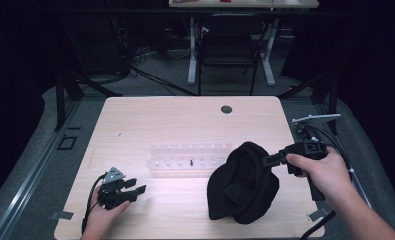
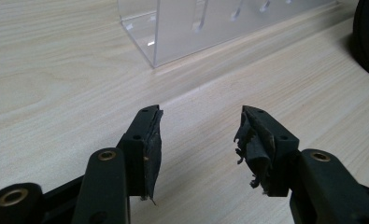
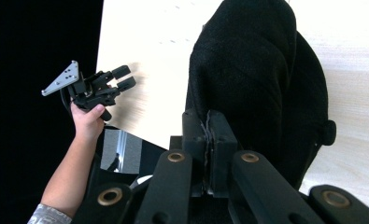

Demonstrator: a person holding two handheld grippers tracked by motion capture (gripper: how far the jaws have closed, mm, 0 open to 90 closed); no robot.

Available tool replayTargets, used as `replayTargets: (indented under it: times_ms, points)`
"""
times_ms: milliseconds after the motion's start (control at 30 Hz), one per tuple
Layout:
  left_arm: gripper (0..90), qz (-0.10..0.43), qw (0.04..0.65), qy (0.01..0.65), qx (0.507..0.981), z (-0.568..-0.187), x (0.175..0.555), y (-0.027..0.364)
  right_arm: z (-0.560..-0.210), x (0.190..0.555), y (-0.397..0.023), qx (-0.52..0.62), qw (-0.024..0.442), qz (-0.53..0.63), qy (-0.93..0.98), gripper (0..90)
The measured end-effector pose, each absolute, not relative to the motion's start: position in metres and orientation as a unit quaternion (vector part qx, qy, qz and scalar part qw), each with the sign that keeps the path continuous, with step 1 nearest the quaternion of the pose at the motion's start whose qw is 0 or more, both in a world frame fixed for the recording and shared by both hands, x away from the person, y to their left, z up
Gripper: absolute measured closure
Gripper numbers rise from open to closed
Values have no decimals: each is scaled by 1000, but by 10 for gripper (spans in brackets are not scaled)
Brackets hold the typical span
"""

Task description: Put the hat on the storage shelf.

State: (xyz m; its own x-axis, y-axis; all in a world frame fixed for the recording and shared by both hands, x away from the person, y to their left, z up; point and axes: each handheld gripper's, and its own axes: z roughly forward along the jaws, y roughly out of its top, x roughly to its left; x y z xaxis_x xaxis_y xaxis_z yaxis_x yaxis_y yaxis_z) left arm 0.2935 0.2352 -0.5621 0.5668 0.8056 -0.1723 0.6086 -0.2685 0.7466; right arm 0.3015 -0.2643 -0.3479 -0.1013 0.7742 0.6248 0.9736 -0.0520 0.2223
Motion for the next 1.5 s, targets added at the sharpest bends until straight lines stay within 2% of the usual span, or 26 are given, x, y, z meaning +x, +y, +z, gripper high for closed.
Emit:
replayTargets:
  times_ms: [700,1500]
  points:
    - [490,122,406,451,786,-562,294,235,-334,310,-253,-661,160,-284,-676,883]
    - [490,117,403,448,790,-562,294,234,-282,309,-255,-642,149,-341,-670,884]
